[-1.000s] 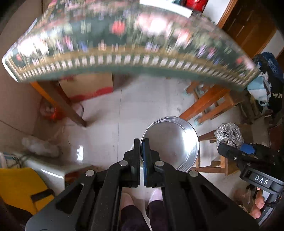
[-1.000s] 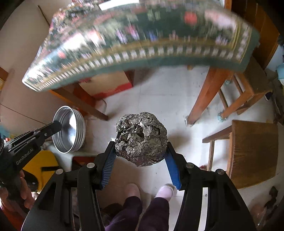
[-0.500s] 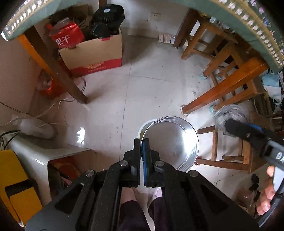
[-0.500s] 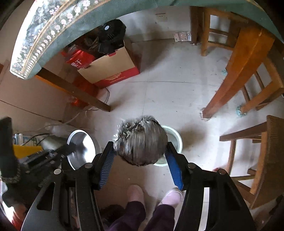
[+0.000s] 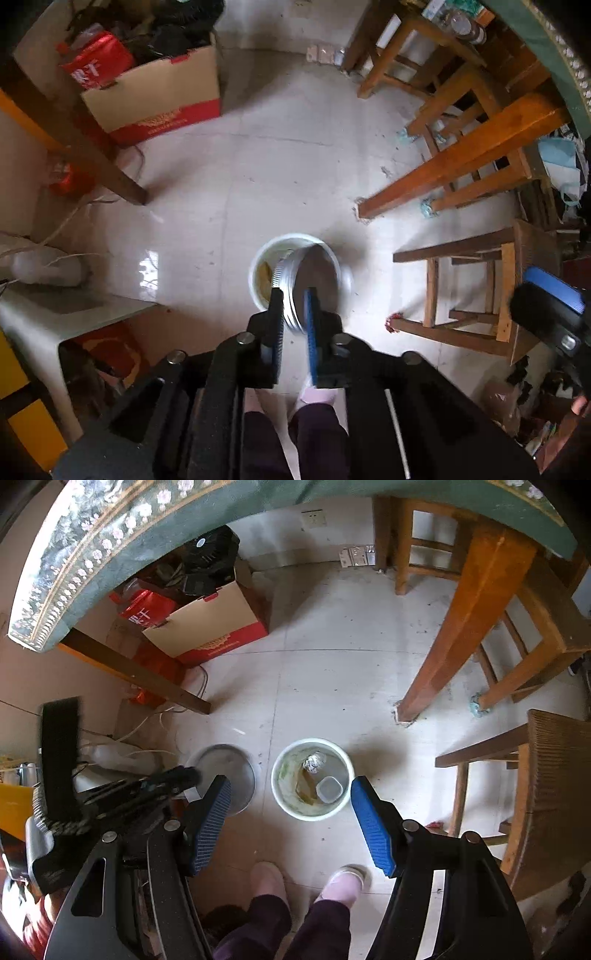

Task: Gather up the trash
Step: 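Open the right tool over the bucket while the left tool releases the tin there, then move both open tools back up to the table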

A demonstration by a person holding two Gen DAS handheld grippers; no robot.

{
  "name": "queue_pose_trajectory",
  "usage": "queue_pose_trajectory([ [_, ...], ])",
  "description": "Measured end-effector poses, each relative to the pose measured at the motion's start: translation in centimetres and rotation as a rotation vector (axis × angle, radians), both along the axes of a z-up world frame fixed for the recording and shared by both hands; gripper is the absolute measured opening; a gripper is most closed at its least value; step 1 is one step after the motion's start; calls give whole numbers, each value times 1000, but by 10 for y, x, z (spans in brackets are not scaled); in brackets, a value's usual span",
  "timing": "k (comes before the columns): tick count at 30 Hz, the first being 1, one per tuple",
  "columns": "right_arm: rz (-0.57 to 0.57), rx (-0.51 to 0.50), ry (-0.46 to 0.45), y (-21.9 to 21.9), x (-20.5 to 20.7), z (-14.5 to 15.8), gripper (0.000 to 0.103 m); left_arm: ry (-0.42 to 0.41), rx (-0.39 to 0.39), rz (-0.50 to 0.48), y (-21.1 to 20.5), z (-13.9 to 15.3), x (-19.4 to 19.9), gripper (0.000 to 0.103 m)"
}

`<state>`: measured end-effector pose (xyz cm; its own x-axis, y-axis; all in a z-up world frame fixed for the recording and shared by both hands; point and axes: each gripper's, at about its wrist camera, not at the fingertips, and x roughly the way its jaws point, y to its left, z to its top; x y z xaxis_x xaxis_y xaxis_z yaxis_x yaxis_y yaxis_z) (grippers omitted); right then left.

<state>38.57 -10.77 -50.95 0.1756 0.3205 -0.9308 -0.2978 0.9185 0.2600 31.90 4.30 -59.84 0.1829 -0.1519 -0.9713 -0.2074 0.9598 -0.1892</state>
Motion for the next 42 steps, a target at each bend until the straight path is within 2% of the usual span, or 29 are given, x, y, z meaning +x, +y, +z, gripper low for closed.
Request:
queue_pose_trajectory([
  [1,-5,-1,-4,-2,-1,3,64,11,-2,-11,-3,-3,2,19],
  [6,-31,-10,-8,-8,-2,13,64,38,-1,-40,-10,4,1,19],
  [10,-40,-4,-9,-10,-4,27,64,14,5,-43,-10,32,-5,25],
  [14,-42,3,-25,-10,-7,51,64,-13,11,-27,-2,73,-12,26],
  [18,-43,10,-54,-9,-11,87,64,-62,23,-15,11,131,-19,26],
  [24,-49,21,-132,-4,-21,159,64,-166,33,-6,28,218,-28,26],
  [29,-47,27,-232,8,-34,227,64,-269,34,-10,44,296,-38,26],
  [37,-74,66,-400,29,-61,327,64,-445,55,-55,60,402,-62,26],
  [42,-91,79,-491,42,-81,379,64,-547,82,-86,68,460,-88,33],
])
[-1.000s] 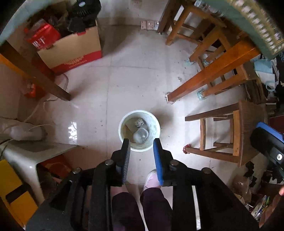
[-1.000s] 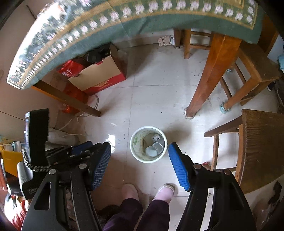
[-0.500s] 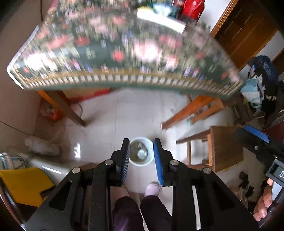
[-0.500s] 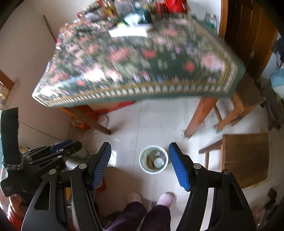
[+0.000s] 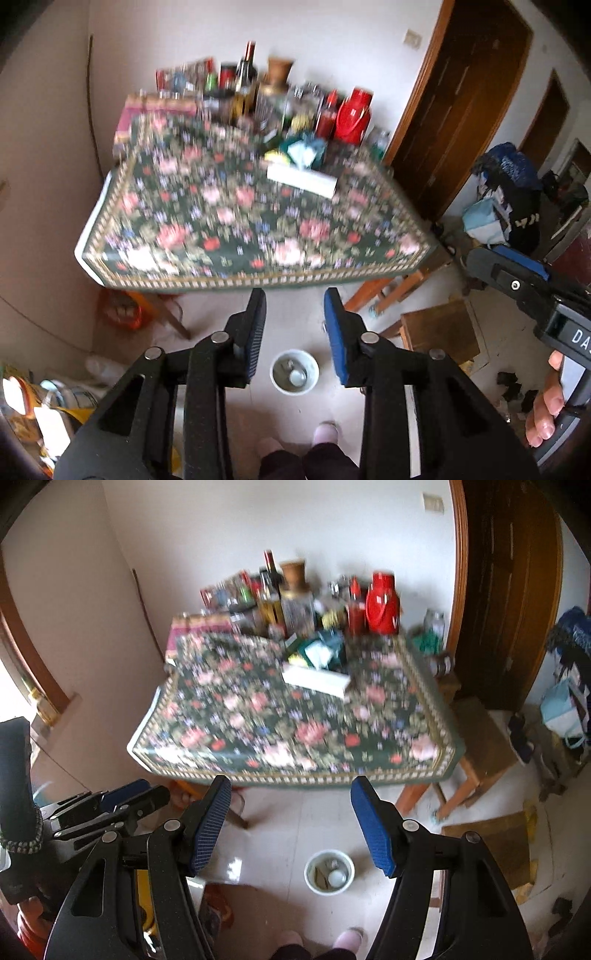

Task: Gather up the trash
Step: 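Move both open tools back up to the table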

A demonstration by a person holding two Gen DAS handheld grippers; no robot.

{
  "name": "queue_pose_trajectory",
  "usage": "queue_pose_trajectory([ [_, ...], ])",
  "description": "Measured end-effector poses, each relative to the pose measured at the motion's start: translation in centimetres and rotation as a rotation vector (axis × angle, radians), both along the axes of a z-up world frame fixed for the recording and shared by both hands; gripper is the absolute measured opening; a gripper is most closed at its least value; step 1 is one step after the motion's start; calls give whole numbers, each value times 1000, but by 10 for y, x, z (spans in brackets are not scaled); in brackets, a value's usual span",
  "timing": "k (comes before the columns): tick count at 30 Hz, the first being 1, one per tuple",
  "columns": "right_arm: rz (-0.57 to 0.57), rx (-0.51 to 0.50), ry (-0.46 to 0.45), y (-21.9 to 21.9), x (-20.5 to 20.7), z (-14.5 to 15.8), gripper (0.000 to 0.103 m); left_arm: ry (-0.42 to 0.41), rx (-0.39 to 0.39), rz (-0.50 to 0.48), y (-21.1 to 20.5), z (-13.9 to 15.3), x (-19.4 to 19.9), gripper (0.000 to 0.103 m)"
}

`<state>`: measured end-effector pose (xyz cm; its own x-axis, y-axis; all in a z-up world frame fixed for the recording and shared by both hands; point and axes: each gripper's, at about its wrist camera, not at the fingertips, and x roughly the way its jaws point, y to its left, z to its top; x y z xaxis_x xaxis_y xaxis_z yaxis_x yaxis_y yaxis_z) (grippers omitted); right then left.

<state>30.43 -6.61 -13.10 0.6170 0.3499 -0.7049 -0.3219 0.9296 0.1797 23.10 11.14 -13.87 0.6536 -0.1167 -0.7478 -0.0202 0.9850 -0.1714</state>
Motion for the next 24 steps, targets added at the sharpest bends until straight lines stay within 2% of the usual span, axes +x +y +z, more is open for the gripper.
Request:
queue_pose_trajectory([
  [3,-10,9,-52,4,-15,22,66,-56,16,-12,6,25,-12,38],
  [5,-16,8,-83,8,-22,33,68,-86,19,-11,9,37,-17,49],
  [8,-29,3,-132,7,-30,47,72,-144,9,-1,13,55,-23,60],
  [11,-53,2,-167,4,-30,57,83,-176,22,7,15,66,-20,72],
  [14,-82,7,-195,-3,-23,63,83,-188,29,13,14,68,-9,80],
  [18,-95,5,-211,-13,-2,64,83,-190,18,29,12,65,19,82],
  [24,-73,7,-210,-27,47,61,83,-194,43,64,0,65,73,82],
])
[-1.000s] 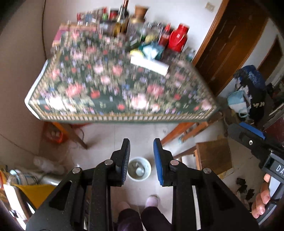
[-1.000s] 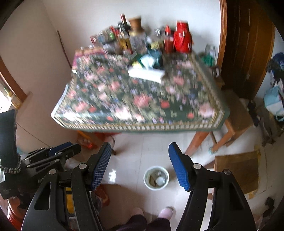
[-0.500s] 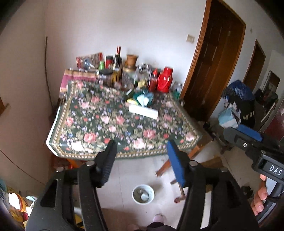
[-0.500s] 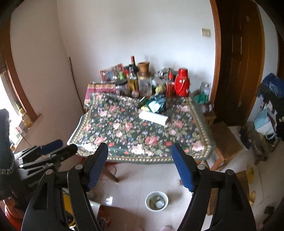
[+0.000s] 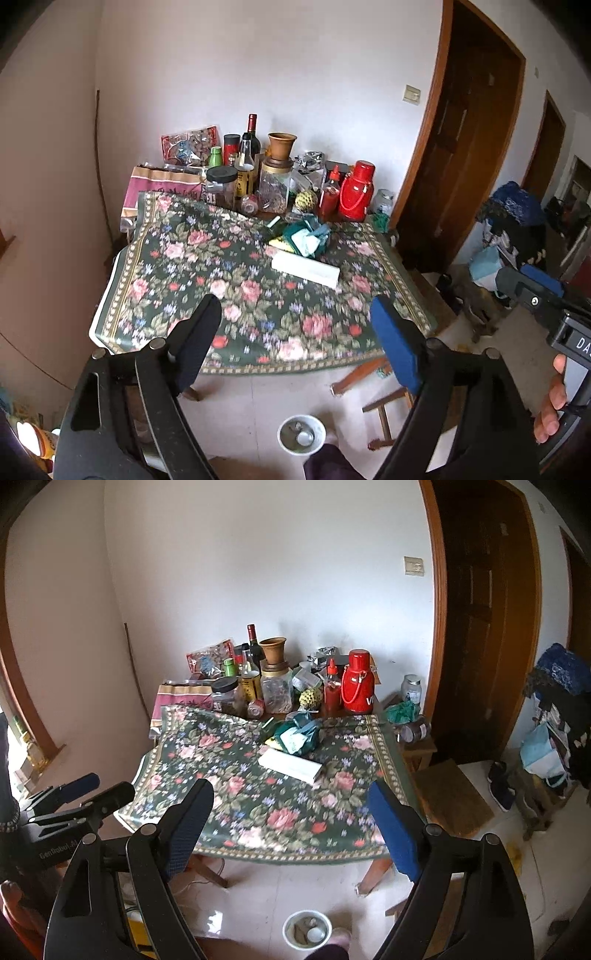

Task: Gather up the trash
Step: 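Move both open tools back up to the table, then grasp the white paper box with the right tool while the left tool grasps the green plastic bag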

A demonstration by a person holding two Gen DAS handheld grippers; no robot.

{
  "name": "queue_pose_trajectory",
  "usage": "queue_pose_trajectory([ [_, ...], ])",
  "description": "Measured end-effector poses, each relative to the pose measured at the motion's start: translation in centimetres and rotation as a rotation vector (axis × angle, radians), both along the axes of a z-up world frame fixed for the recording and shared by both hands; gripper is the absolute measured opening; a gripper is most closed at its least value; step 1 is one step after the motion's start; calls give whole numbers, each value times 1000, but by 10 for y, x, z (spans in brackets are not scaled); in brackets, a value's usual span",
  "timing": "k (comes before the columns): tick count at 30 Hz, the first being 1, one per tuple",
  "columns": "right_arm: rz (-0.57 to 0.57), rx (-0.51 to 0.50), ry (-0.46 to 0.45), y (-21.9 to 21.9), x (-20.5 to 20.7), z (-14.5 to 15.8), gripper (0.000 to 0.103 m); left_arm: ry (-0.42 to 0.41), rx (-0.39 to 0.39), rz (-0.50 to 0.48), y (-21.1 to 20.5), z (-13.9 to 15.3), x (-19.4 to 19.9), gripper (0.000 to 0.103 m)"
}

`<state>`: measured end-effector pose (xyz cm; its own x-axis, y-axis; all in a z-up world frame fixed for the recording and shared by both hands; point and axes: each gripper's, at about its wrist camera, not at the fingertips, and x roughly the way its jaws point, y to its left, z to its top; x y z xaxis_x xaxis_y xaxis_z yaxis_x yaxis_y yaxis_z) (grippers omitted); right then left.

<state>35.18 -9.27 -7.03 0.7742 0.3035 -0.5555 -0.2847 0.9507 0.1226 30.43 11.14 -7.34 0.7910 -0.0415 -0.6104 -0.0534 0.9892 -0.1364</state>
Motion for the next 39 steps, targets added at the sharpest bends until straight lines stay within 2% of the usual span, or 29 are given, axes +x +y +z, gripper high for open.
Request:
queue_pose_trajectory([
  [10,75,-35,22,-34,109,9,83,-6,9,73,-39,13,109,82],
  [16,134,-89,67,-40,163,-8,83,15,-3,104,-51,4,150,82],
  [21,179,-121,158,-28,201,-41,83,45,-13,146,-34,-11,179,82],
  [26,232,-147,294,0,236,-85,83,44,1,192,-6,-29,204,83],
  [32,285,-226,421,53,272,-143,83,74,23,143,40,-43,245,83],
  [37,338,-265,527,98,299,-191,83,110,88,118,67,-55,269,83],
  [39,358,-308,550,115,309,-208,83,136,71,108,77,-64,277,83],
])
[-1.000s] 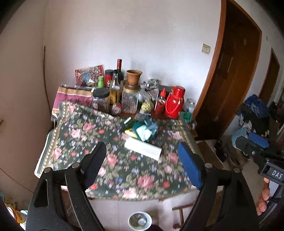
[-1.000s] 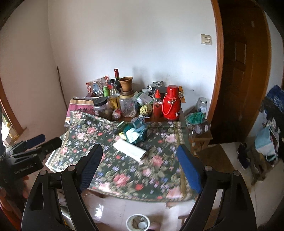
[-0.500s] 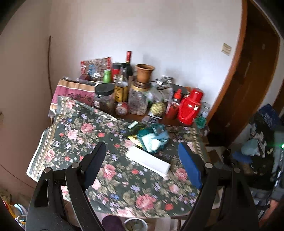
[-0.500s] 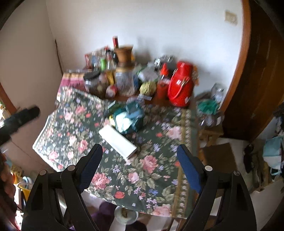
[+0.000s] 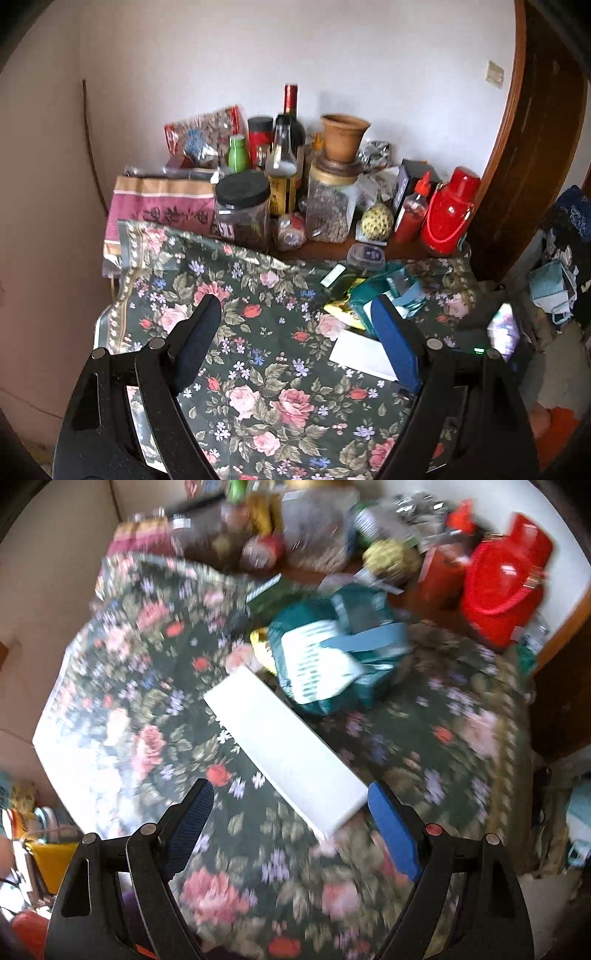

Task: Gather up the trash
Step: 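Grasp the white paper box with the right tool while the left tool grasps the green plastic bag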

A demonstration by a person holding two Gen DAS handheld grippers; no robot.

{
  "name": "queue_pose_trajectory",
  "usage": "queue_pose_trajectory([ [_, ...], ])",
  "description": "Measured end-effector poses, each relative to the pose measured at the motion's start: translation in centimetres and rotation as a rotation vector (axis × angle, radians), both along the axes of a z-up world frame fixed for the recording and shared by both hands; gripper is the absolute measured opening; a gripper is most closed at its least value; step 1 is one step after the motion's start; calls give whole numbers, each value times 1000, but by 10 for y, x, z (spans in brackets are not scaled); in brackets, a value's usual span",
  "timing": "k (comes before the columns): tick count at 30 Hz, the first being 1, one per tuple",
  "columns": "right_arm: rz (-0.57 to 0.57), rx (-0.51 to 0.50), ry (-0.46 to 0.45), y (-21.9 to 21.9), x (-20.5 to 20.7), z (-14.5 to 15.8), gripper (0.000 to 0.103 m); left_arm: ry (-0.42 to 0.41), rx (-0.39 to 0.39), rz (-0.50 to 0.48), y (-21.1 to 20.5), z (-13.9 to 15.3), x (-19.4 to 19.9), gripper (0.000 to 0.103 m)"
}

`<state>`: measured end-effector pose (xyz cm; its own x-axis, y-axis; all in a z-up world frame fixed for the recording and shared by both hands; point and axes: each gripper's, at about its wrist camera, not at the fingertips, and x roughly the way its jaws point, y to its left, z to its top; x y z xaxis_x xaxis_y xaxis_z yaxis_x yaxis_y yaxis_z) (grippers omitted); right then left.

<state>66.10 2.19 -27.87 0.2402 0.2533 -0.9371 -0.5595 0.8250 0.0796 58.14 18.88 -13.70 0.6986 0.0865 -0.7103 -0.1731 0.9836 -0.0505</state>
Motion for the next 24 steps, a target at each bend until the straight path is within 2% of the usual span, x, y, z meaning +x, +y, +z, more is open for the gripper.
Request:
queue_pose_trajectory([
  [4,65,-42,62,24,18,-30,83,63,-31,2,16,-20,15,83],
  [7,136,-70,46,36,21,-36,81,99,-35,-10,21,-32,20,83],
  [9,163,-65,58,40,22,-38,69,115,-46,-31,22,-39,23,83],
  [11,188,-63,81,44,19,-42,62,125,-51,-38,23,-43,26,83],
  [13,195,-71,58,47,14,-43,58,134,-60,-42,23,-48,29,83],
  [15,209,-66,47,48,5,-42,54,143,-67,-42,23,-51,32,83],
  [19,184,32,96,37,-11,-34,51,170,-79,-63,17,-58,42,82],
  [24,101,112,47,1,-15,0,50,192,-73,-98,3,-66,55,82],
])
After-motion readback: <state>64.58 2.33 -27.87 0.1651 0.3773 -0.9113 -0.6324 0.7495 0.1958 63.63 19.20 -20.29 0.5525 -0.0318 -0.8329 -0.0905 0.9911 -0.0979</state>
